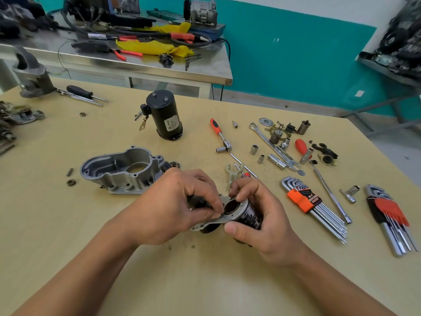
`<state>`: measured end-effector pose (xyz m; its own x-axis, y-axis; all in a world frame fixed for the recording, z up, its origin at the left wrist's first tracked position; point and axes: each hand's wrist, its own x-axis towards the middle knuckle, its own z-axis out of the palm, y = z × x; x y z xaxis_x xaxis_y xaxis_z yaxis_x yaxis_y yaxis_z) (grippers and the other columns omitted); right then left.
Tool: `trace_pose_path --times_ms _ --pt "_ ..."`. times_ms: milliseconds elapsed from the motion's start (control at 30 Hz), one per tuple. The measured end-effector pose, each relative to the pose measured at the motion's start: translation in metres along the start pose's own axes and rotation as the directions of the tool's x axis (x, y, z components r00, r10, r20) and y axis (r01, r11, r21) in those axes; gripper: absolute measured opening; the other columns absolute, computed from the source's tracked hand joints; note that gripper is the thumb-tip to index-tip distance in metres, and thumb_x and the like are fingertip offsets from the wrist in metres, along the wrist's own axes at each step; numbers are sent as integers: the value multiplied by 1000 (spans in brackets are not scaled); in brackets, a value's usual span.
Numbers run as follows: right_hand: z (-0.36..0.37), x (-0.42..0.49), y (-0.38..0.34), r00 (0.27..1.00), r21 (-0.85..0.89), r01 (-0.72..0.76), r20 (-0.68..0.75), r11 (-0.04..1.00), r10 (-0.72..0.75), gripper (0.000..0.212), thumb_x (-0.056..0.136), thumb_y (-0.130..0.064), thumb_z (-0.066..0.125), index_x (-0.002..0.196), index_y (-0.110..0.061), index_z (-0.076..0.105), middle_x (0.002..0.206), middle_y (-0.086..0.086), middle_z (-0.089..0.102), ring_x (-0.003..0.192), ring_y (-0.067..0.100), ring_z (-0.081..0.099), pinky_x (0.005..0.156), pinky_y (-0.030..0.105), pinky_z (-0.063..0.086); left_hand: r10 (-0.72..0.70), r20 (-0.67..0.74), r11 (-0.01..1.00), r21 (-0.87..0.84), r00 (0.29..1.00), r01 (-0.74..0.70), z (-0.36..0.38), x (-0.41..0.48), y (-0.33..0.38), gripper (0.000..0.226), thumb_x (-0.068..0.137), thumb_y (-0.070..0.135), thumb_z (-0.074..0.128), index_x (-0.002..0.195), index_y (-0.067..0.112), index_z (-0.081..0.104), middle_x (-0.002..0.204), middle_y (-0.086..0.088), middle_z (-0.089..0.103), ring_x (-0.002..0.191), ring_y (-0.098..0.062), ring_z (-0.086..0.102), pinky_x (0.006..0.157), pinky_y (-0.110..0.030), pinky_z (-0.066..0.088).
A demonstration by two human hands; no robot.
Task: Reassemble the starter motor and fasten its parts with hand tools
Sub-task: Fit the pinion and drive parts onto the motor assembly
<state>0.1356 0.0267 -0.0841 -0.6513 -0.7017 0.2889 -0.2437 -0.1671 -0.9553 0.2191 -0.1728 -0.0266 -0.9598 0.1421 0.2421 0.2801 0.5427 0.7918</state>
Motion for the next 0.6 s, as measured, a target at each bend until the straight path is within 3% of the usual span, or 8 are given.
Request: trace_pose_path --times_ms 233,400,600 --pt "1 2 -1 1000 101 -8 17 995 6 33 72 -15 77 94 -20 53 105 -6 56 75 21 51 55 30 46 -19 7 1000 -17 1000 19 -2 -1 -1 16 76 6 83 79 22 80 88 9 70 86 -9 67 69 -13 47" --pt "2 3 1 999 182 -39 37 983 33 38 73 -26 86 96 -23 56 106 -2 56 70 31 49 46 33 48 -26 -1 999 -31 1000 26 -2 0 -2 15 76 7 83 80 21 80 88 6 70 86 -18 68 71 -32 55" --pt "1 5 4 995 254 -103 41 962 95 42 71 -37 88 97 -21 59 107 8 52 64 24 58 44 31 53 -39 -10 997 -70 999 38 -2 0 -3 13 76 9 84 80 21 80 89 6 70 86 -17 69 72 -25 54"
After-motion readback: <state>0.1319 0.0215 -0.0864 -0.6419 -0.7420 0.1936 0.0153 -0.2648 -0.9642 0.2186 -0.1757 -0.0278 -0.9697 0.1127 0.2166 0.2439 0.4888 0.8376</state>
